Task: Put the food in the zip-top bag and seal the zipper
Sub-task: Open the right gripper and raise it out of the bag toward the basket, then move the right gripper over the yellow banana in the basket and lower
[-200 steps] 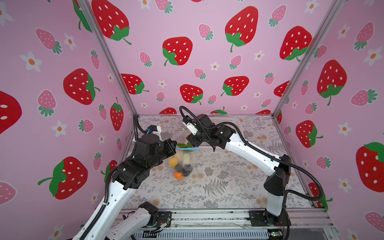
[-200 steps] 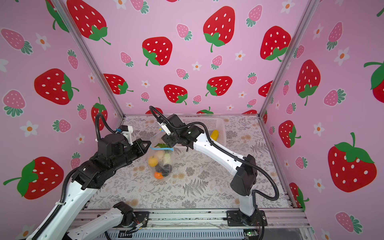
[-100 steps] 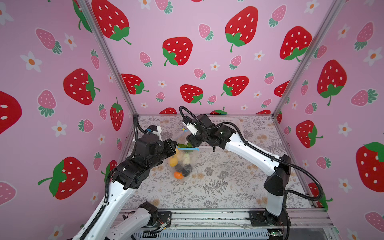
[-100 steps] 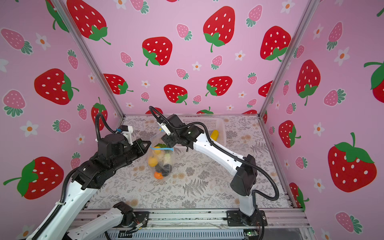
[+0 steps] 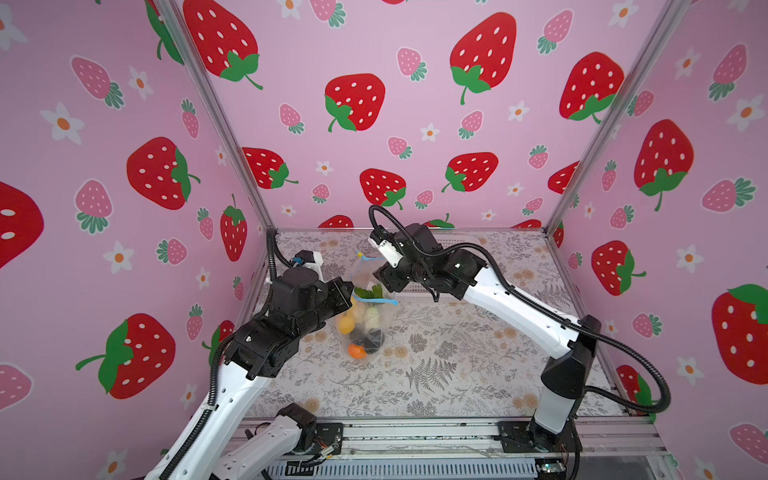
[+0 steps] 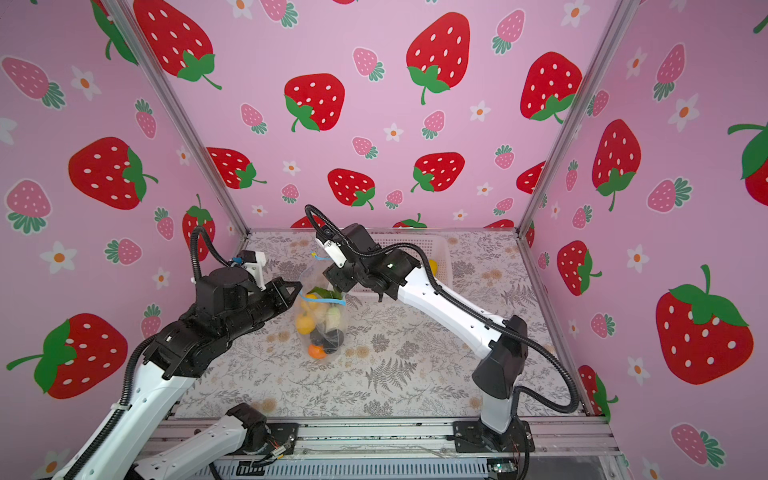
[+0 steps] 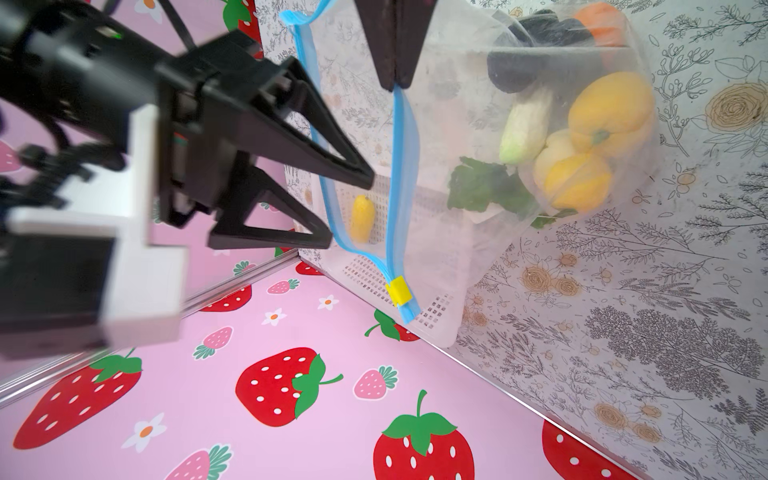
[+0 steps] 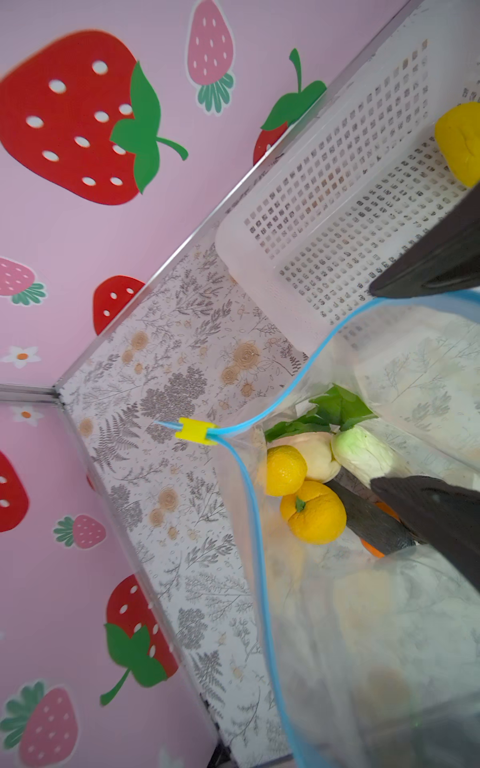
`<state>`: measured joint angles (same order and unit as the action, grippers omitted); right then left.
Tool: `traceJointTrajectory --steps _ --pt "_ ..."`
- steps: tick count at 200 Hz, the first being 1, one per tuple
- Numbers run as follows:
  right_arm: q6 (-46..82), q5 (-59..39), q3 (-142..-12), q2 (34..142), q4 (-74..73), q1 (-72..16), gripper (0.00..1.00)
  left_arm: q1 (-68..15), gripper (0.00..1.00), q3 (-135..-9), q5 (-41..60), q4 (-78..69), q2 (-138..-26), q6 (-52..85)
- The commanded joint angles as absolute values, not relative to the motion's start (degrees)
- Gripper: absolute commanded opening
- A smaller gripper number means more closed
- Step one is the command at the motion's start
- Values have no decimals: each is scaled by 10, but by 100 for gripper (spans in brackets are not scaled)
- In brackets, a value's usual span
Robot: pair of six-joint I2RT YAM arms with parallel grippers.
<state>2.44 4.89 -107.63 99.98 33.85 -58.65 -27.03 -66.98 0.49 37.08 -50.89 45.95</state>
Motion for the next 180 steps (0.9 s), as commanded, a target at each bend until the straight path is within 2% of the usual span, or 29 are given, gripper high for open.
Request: traceJointTrajectory --steps 1,28,54,119,180 --pt "10 50 -1016 917 273 -586 68 -268 0 -675 0 361 -513 447" --pt "12 78 -934 850 220 -548 69 -268 0 -669 0 358 -510 448" --pt "33 85 -898 835 221 -492 68 -268 0 -660 3 349 -503 449" --pt "90 83 -829 849 212 -392 68 -268 0 -652 10 352 -498 451" --pt "102 51 -821 921 225 -333 69 -268 0 -654 21 344 -509 453"
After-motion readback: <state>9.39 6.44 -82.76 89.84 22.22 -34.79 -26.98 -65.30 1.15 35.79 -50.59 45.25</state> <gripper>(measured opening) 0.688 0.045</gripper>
